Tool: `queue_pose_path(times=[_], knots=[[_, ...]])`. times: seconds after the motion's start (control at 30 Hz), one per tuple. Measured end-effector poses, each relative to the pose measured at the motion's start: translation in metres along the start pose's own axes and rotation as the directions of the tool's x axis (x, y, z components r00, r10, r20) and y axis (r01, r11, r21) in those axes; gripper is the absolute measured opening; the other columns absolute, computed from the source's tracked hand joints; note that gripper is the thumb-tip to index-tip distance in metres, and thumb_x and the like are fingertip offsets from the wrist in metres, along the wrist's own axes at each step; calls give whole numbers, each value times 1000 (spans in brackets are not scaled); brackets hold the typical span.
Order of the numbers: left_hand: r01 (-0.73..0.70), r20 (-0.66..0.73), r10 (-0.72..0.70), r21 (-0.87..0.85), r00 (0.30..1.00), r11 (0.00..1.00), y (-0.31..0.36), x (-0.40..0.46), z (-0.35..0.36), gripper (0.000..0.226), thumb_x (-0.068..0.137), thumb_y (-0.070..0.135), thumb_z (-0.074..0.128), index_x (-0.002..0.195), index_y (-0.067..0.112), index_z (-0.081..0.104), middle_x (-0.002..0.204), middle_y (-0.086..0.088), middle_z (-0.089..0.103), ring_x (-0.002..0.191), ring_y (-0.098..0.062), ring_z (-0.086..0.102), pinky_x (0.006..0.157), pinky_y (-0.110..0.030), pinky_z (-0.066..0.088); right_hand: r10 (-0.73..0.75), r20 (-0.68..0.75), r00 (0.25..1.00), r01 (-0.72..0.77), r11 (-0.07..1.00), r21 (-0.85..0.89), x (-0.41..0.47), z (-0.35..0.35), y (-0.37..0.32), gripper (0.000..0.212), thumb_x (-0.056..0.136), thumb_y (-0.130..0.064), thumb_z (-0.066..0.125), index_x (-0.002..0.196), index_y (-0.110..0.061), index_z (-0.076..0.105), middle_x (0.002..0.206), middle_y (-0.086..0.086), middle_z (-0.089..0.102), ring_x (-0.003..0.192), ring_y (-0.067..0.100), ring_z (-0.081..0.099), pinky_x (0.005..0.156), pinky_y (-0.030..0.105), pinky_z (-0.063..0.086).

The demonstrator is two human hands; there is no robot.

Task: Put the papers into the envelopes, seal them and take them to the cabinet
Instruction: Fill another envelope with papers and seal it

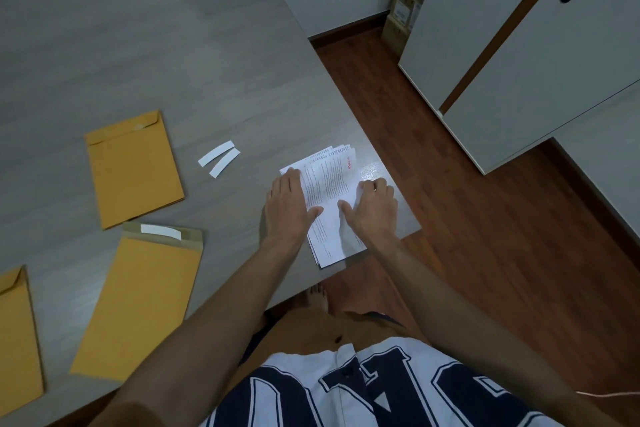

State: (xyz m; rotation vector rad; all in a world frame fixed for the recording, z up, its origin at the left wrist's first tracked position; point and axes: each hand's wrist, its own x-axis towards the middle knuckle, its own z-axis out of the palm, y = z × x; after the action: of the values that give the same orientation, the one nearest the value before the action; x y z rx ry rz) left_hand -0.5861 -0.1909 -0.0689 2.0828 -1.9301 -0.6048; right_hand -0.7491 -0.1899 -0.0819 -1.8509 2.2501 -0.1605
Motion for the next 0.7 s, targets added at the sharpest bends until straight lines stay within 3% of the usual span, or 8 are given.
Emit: queue_pose_path(times=[0.17, 0.33, 0.5, 0.57, 0.7], knots=[[44, 31, -42, -66, 999, 997, -5, 6, -1, 91, 71, 41, 86, 143, 16, 35, 142, -6, 49, 128, -26, 47, 107, -41, 40, -2, 1, 1000, 2, 1000, 4, -1, 1, 0, 58, 84, -57, 62, 121, -13, 56, 120, 7, 55, 106, 20, 50, 86, 34, 46], [56, 91, -62, 67, 994, 996, -9, 19, 0, 88, 68, 54, 83, 138, 19, 42, 138, -6, 43, 126, -23, 40, 104, -40, 43, -1, 0, 1000, 1, 1000, 9, -3, 1, 0, 57, 84, -57, 62, 120, -13, 56, 120, 6, 55, 106, 20, 50, 86, 34, 46], [-29, 155, 5, 158, 988, 987, -16, 16, 10, 80, 83, 52, 71, 147, 17, 38, 160, -6, 27, 147, -26, 23, 117, -44, 25, -1, 2, 1000, 1, 1000, -1, -4, -1, -1, 58, 85, -55, 62, 122, -10, 56, 120, 7, 54, 107, 21, 50, 86, 35, 46], [-48, 121, 29, 154, 992, 987, -15, 11, 13, 75, 86, 48, 70, 147, 16, 38, 157, -7, 34, 143, -26, 31, 114, -43, 29, -2, 5, 1000, 2, 1000, 1, -5, -1, -2, 58, 86, -54, 62, 122, -10, 56, 120, 8, 54, 107, 21, 50, 86, 35, 46], [-83, -1, 83, -5, 997, 997, -8, 2, 14, 63, 81, 30, 78, 135, 17, 49, 130, -6, 58, 116, -26, 53, 96, -38, 43, 1, 19, 1000, -1, 1000, -6, -5, -3, -2, 58, 87, -54, 60, 123, -10, 55, 120, 8, 53, 108, 22, 49, 87, 36, 45]])
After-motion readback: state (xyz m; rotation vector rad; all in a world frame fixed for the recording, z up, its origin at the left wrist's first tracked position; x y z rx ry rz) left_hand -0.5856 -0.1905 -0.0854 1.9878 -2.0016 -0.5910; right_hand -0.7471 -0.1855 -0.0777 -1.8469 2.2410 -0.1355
